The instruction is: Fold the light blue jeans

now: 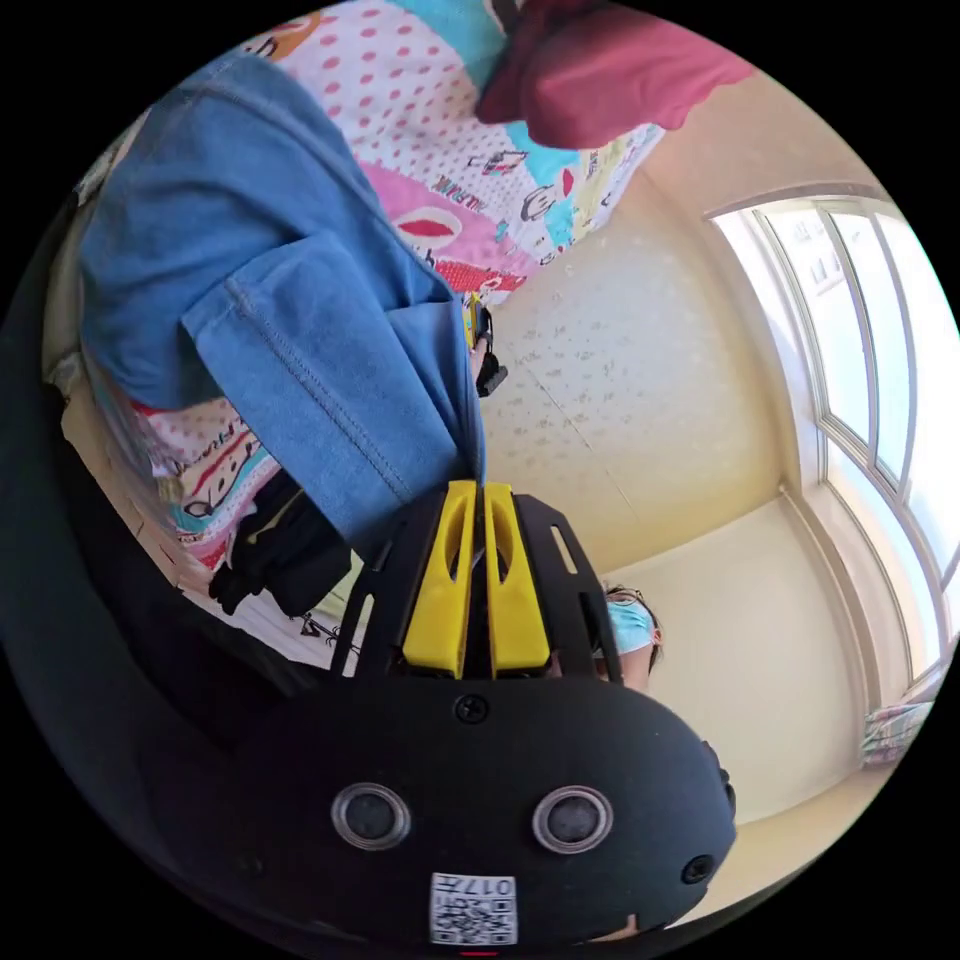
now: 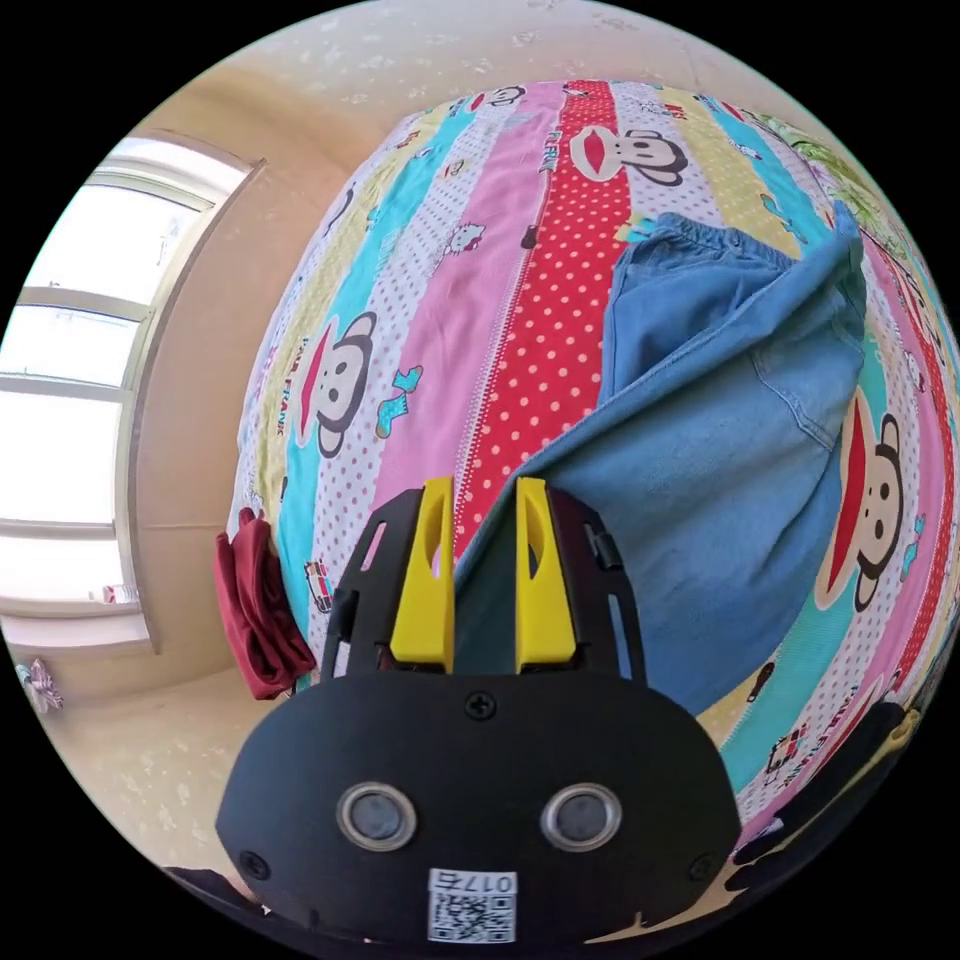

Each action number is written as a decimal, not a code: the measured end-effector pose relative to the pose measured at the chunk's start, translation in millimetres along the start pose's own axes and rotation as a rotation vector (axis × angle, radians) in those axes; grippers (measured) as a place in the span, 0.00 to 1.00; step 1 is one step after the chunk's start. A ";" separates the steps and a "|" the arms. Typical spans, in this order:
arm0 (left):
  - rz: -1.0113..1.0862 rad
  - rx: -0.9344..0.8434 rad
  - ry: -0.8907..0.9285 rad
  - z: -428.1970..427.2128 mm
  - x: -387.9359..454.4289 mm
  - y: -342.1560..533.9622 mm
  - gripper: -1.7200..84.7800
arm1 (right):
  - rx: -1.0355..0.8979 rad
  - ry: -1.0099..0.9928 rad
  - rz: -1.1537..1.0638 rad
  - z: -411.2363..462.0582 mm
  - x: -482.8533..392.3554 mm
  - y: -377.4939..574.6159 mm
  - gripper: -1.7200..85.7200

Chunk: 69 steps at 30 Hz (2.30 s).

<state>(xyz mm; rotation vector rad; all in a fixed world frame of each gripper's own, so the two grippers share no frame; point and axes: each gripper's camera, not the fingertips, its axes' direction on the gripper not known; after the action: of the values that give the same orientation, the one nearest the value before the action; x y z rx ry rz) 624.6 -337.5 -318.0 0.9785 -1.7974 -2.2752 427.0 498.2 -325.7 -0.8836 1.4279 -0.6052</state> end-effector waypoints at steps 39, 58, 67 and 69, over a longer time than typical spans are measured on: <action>0.074 -0.206 -0.872 40.7 158.9 -90.9 0.01 | -0.526 -0.474 -0.134 -8.5 -46.6 369.0 0.03; 0.354 -0.287 -1.706 97.1 48.2 -42.8 0.04 | -0.790 -0.278 -0.241 97.1 -30.4 425.8 0.05; 0.450 -0.202 -1.583 111.6 53.1 -6.5 0.10 | -0.637 -0.140 -0.204 64.5 34.8 369.3 0.11; 0.524 -0.257 -1.533 139.5 52.6 -6.8 0.12 | -0.508 -0.042 -0.195 47.8 60.3 312.6 0.12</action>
<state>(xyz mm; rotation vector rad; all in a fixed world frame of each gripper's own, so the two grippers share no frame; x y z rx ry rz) 512.3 -240.3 -331.6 -1.5181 -1.4681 -2.7523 432.7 632.8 -618.1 -1.4399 1.4931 -0.3643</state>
